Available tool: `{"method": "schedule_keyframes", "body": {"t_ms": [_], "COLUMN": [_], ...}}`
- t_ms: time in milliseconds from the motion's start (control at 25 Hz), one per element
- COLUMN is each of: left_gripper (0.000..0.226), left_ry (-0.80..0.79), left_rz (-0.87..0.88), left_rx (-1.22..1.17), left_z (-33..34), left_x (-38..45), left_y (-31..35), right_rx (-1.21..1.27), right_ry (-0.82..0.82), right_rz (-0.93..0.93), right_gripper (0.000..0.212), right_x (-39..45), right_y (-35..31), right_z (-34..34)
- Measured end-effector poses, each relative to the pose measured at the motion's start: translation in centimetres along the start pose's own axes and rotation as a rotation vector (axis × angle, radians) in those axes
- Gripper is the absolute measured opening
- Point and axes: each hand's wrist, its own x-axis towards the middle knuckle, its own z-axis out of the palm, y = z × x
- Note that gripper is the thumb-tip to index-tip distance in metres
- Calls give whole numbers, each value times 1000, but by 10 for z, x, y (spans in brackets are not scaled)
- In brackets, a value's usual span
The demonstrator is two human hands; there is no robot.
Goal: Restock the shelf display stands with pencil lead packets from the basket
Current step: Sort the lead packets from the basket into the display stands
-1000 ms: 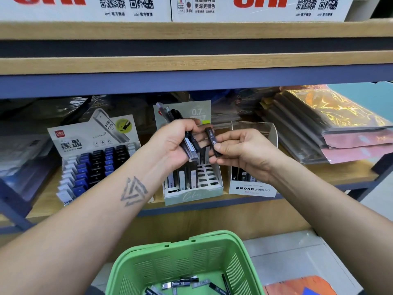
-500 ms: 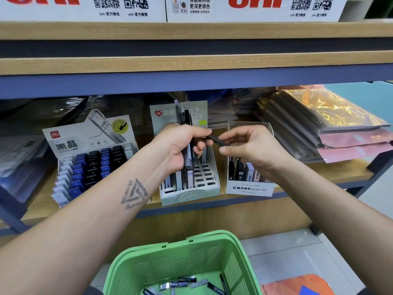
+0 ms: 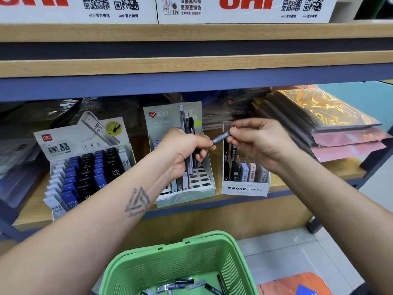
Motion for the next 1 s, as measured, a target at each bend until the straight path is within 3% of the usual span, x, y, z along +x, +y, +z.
{"method": "schedule_keyframes", "body": {"t_ms": [120, 280, 360, 520, 840, 1000], "left_gripper": [5, 8, 9, 7, 15, 13], "left_ry": [-76, -129, -139, -149, -200, -272], "left_rz": [-93, -154, -164, -176, -211, -264], "left_rx": [-111, -156, -156, -148, -117, -115], "left_z": [2, 2, 2, 2, 2, 0], "left_x": [0, 1, 2, 2, -3, -5], "left_y": [2, 2, 1, -1, -2, -2], "right_rx": [-218, -850, -1009, -1047, -1030, -1183], "right_ry": [86, 191, 194, 176, 175, 242], "right_rz": [-178, -294, -340, -356, -215, -378], "right_gripper": [27, 28, 23, 18, 14, 11], "right_x": [7, 15, 17, 20, 21, 16], "right_y": [-15, -4, 6, 20, 40, 27], "right_z": [-22, -31, -28, -27, -19, -15]}}
